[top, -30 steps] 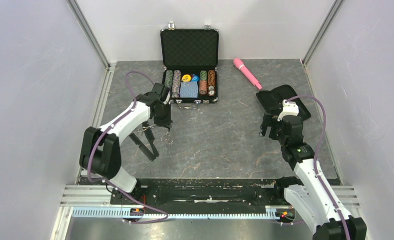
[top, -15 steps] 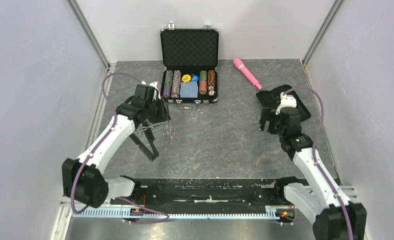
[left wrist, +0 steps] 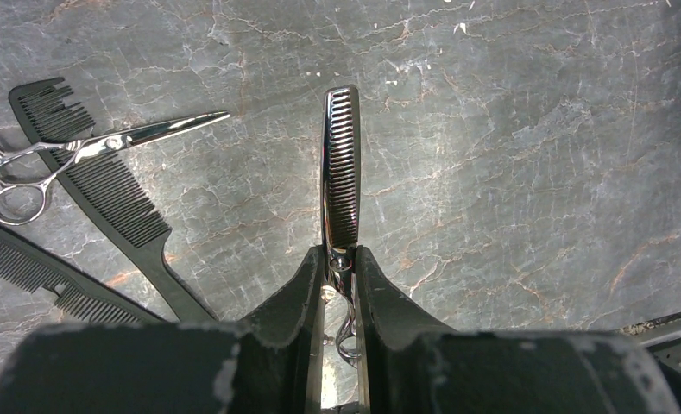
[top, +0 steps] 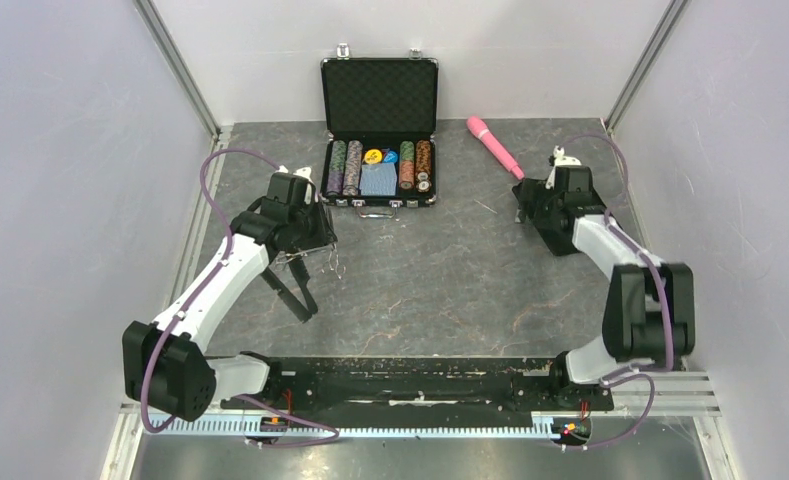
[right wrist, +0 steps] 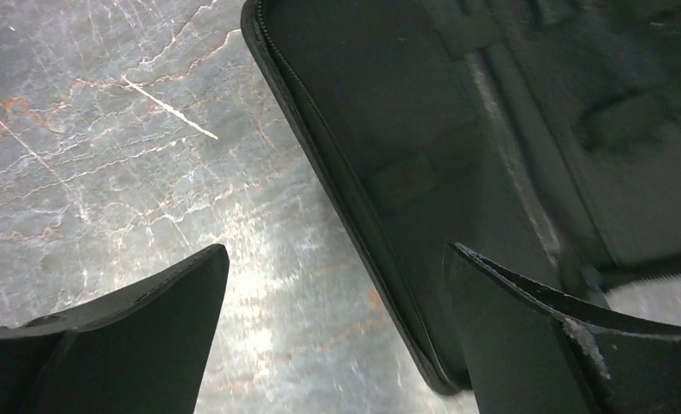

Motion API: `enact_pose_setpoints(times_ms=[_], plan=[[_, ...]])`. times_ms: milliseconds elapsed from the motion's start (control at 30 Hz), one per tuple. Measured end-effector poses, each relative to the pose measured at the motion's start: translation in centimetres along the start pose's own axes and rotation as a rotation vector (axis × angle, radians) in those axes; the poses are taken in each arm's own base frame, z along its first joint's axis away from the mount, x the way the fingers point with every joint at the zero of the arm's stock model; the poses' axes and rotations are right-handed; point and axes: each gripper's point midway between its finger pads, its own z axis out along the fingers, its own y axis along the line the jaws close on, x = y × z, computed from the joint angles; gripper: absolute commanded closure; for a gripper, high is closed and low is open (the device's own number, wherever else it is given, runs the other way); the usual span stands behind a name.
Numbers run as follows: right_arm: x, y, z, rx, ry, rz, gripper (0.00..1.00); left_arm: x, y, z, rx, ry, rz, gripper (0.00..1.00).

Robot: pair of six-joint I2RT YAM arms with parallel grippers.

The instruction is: Sort the hair-cutting tools

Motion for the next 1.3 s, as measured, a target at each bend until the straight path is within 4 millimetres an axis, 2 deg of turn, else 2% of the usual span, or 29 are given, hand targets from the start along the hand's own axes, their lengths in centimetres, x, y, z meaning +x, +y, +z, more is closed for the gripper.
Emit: enact_pose_setpoints(times_ms=[133, 233, 333, 567, 733, 867, 967, 1167, 1300], plan=[[1.9, 0.9, 3.3, -0.049, 0.086, -0.015, 0.02, 0.0, 0.0, 0.0, 0.002, 0.002, 0.000, 0.98], [3.9, 1.3, 4.3, -0.082, 0.146, -0.014, 0.02, 0.0, 0.0, 0.0, 0.003, 0.001, -0.001, 0.98], [5.2, 1.8, 4.3, -0.114, 0.159, -0.011, 0.02, 0.0, -0.1, -0.1, 0.007, 0.000, -0.002, 0.98], [5.8, 3.2, 3.8, -0.179, 0.106, -0.024, 0.02, -0.1, -0.1, -0.3, 0.014, -0.004, -0.005, 0.98], [6.4, 5.7, 3.3, -0.239, 0.075, -0.046, 0.02, -0.2, -0.2, -0.8, 0.021, -0.019, -0.003, 0.98], [8.6, 10.7, 1.1, -0.367, 0.085, -0.062, 0.02, -0.2, -0.2, -0.9, 0.023, -0.022, -0.003, 0.98], [11.1, 15.0, -1.6, -0.477, 0.118, -0.054, 0.02, -0.2, -0.3, -0.9, 0.023, -0.022, -0.003, 0.98], [15.1, 22.0, -5.6, -0.642, 0.203, -0.055, 0.02, -0.1, -0.4, -0.9, 0.031, -0.018, -0.003, 0.98], [17.2, 26.8, -7.6, -0.731, 0.266, -0.098, 0.02, 0.3, -0.4, -0.9, 0.039, -0.009, -0.003, 0.98]])
